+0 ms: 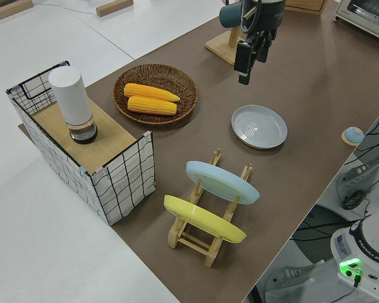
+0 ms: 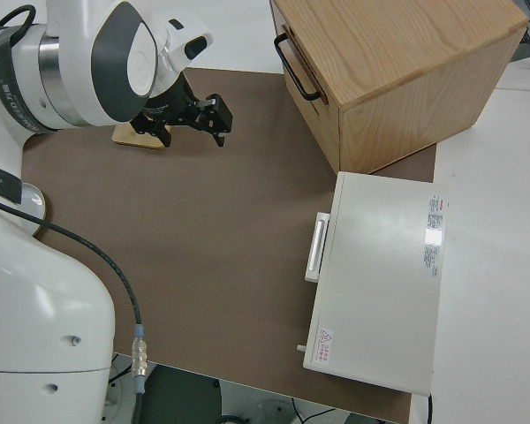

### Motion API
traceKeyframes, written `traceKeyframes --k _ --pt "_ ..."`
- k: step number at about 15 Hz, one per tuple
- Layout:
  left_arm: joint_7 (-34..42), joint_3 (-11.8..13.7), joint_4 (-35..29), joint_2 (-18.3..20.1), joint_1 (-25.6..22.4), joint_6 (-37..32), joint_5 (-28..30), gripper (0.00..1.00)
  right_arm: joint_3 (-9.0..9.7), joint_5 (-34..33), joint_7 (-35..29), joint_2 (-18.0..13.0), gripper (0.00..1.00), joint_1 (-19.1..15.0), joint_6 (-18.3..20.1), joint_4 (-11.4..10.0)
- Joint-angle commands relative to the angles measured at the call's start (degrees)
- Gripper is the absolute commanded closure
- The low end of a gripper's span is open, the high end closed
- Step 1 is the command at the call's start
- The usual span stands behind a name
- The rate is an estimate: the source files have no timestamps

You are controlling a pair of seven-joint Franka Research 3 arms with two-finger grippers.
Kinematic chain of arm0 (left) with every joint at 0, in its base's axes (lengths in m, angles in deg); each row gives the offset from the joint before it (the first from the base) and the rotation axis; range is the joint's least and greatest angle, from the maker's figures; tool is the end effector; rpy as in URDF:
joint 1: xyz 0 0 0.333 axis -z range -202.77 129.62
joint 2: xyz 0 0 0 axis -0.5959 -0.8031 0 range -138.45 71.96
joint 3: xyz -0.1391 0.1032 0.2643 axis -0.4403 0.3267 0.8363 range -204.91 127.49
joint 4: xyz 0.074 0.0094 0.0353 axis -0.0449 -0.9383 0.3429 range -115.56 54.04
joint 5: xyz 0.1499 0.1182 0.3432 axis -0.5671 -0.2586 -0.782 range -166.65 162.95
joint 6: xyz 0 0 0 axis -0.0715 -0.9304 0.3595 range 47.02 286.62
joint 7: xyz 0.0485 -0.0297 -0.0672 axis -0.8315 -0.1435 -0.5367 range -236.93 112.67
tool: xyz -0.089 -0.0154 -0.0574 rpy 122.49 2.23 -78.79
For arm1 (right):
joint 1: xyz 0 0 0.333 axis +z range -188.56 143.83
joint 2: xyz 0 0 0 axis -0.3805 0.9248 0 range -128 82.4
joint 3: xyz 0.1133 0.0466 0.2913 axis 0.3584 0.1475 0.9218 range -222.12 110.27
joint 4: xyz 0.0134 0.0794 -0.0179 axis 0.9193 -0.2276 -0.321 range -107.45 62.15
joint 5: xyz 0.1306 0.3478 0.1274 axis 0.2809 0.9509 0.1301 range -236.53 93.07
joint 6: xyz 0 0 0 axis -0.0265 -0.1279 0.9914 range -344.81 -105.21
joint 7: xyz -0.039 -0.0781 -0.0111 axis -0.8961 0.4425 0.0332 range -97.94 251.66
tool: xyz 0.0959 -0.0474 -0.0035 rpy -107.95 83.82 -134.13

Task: Pick gray plate from low plate rack and place it on table with left arm

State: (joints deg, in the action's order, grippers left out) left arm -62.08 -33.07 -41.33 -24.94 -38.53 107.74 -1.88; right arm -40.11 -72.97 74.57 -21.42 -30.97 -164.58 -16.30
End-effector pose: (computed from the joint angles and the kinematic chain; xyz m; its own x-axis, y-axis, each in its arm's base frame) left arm 0.4926 0.0690 0.5963 0.9824 0.1270 -0.1372 0.1301 -0.9914 0.0138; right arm 0.5485 0.0648 0.6431 0.9959 0.0839 -0.0328 0.0845 -0.9963 0.0165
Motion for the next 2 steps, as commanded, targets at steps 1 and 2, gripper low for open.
traceKeyframes --k 1,2 --pt "1.0 -0.5 1.8 -1.4 0.4 -1.2 -1.3 0.01 0.98 -0.1 -0.7 -0.2 0.017 -1.1 0.8 0.5" --pt "0.7 -0.7 1.8 -1.4 0.4 -1.2 -1.3 0.01 0.98 -0.1 -0.7 -0.2 0.017 -1.1 0.8 0.5"
